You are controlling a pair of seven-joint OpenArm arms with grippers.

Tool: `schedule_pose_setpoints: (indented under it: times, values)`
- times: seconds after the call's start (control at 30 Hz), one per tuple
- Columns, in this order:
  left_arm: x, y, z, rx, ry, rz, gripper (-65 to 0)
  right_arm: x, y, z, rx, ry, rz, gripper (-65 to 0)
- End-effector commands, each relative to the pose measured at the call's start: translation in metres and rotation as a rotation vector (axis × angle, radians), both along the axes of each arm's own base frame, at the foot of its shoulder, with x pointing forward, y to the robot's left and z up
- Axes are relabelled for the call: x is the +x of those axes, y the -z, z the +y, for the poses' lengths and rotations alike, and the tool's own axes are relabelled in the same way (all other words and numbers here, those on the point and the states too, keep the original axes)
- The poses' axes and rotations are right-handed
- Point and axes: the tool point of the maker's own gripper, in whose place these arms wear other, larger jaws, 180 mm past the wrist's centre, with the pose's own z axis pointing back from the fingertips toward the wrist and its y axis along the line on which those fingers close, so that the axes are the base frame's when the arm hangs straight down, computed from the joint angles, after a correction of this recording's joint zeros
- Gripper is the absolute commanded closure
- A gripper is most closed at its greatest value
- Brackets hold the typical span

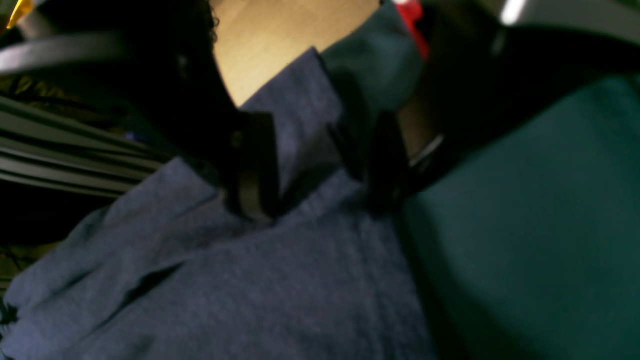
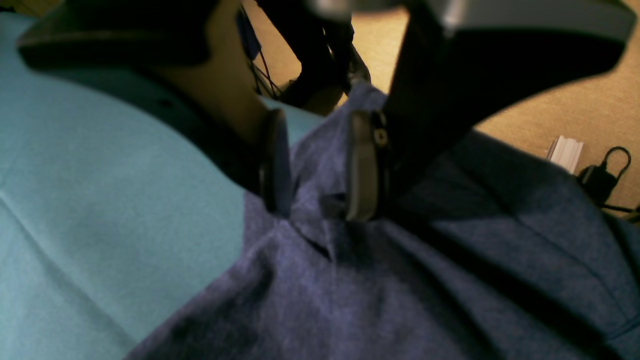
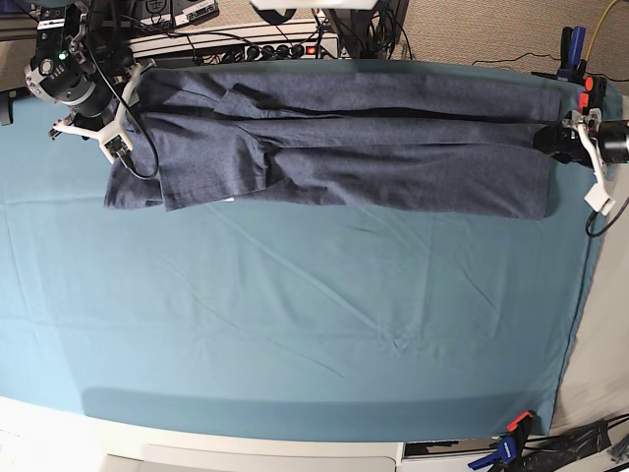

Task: Fold the T-shirt properly
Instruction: 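Hold the shirt ends and straighten the fold with both grippers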

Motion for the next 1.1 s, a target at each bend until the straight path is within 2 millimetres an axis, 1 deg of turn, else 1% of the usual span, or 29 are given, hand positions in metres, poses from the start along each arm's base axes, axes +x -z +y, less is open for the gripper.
schedule_pose_setpoints:
  times: [0.0,0.2,0.3,0.47,0.7,0.93,1.07]
  values:
    - [0.013,-0.016,0.012,0.018,-0.013,-0.051,-32.2,0.006,-0.009,-0.001,-0.005,-0.008,-0.033,-19.8]
    - [0.028,-0.035,0.034,0.053,-0.072,-0.124,-32.2,0.006,-0.009,-0.001,-0.005,-0.008,-0.034,-19.8]
    - [0.032,-0.037,0.04,0.068,-0.109,-0.133,-32.2,0.006,-0.009,-0.001,-0.005,-0.008,-0.034,-19.8]
    - [0.037,-0.034,0.045,0.069,-0.188,-0.12,-32.2,0.007,-0.009,-0.001,-0.003,-0.009,-0.036,-19.8]
    - [0.035,-0.028,0.05,0.072,-0.254,-0.075,-32.2,0.008,-0.009,0.0,0.0,-0.011,-0.042,-19.8]
    - [0.024,-0.009,0.054,0.017,-0.326,-0.011,-32.2,0.008,-0.009,0.0,0.003,-0.011,-0.044,-19.8]
    - [0.028,-0.002,0.053,-0.012,-0.376,0.005,-32.0,0.008,-0.009,0.003,0.019,-0.011,-0.046,-19.8]
